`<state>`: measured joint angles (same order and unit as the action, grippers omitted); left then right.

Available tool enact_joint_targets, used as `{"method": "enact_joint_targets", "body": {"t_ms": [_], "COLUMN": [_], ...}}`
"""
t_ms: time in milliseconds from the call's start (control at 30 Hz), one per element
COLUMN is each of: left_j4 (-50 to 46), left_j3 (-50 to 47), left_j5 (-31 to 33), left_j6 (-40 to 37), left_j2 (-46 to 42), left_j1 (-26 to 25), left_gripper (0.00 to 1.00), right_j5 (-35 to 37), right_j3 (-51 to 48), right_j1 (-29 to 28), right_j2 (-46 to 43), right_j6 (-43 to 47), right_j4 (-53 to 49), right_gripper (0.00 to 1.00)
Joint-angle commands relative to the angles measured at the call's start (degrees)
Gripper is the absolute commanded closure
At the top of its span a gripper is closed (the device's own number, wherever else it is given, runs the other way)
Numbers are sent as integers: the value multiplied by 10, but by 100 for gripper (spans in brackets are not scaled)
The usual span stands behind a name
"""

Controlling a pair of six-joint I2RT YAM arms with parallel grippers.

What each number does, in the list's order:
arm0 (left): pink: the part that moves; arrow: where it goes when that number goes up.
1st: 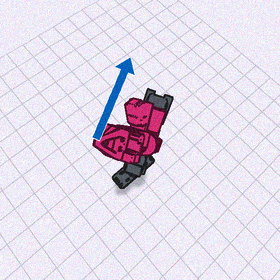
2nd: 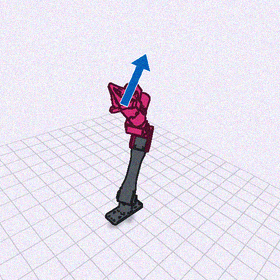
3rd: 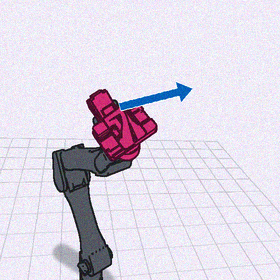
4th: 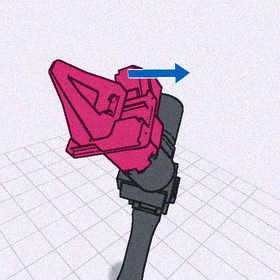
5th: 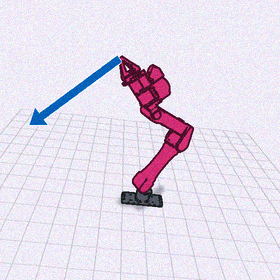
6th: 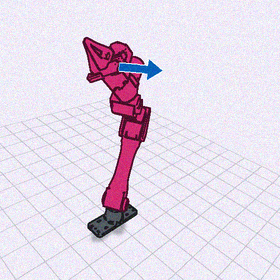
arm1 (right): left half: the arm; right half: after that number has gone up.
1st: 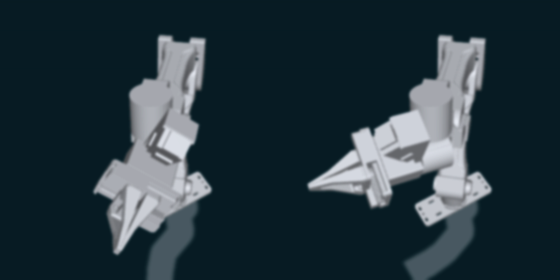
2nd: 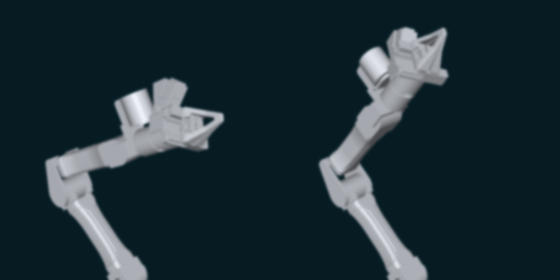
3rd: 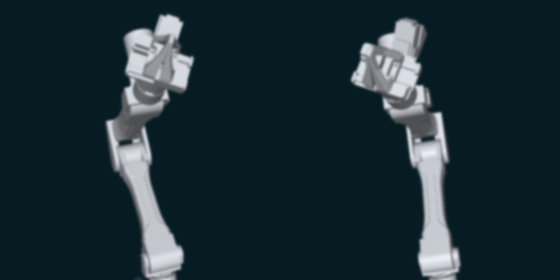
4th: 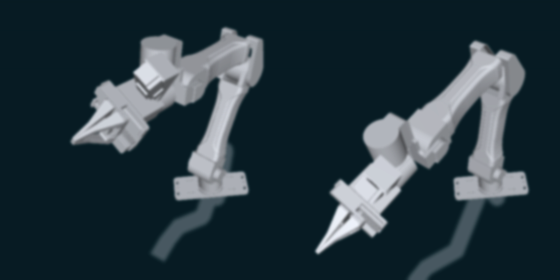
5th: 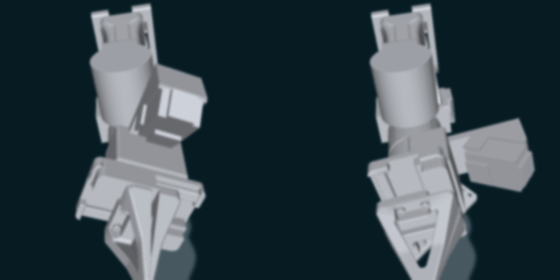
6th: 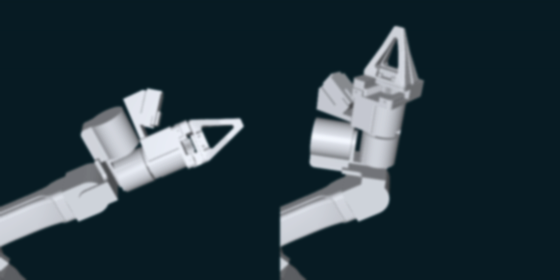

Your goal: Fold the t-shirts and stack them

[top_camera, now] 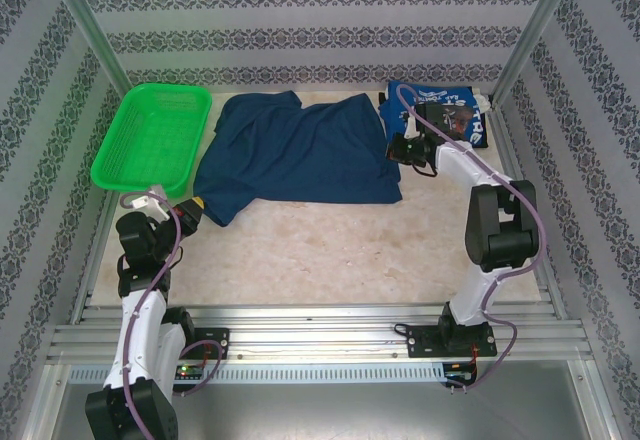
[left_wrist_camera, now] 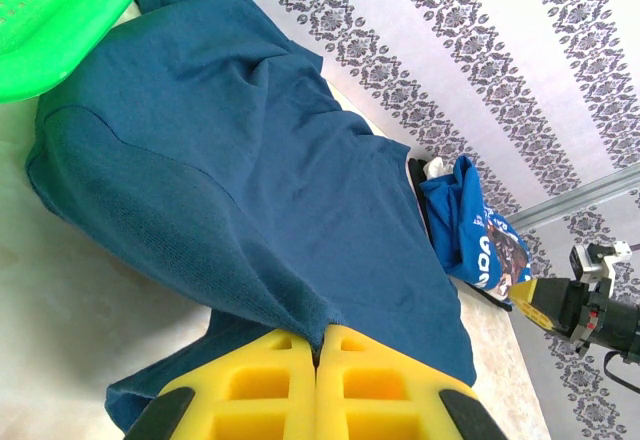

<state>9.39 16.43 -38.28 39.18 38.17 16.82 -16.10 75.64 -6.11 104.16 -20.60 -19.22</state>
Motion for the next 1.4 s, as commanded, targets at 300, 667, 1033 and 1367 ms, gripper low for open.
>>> {"method": "enact_joint_targets", "body": {"t_ms": [300, 667, 1033, 1367], "left_j4": [-5, -4, -2, -4], "left_j3": [5, 4, 2, 2], "left_j5": [1, 2, 3, 3], "left_j6": [-14, -14, -15, -17], "left_j2": [-8, -8, -7, -7], "left_j1": [-5, -5, -5, -5], "left_gripper": [100, 100, 100, 100], "right_j5": [54, 28, 42, 55], "right_j3": [27, 48, 73, 83], "right_j1": [-9, -36, -47, -53], "right_j2": [83, 96, 122, 119], "right_j6": [68, 57, 46, 41], "right_j4": [-77, -64, -84, -93], "right_gripper": [56, 60, 62, 78]}}
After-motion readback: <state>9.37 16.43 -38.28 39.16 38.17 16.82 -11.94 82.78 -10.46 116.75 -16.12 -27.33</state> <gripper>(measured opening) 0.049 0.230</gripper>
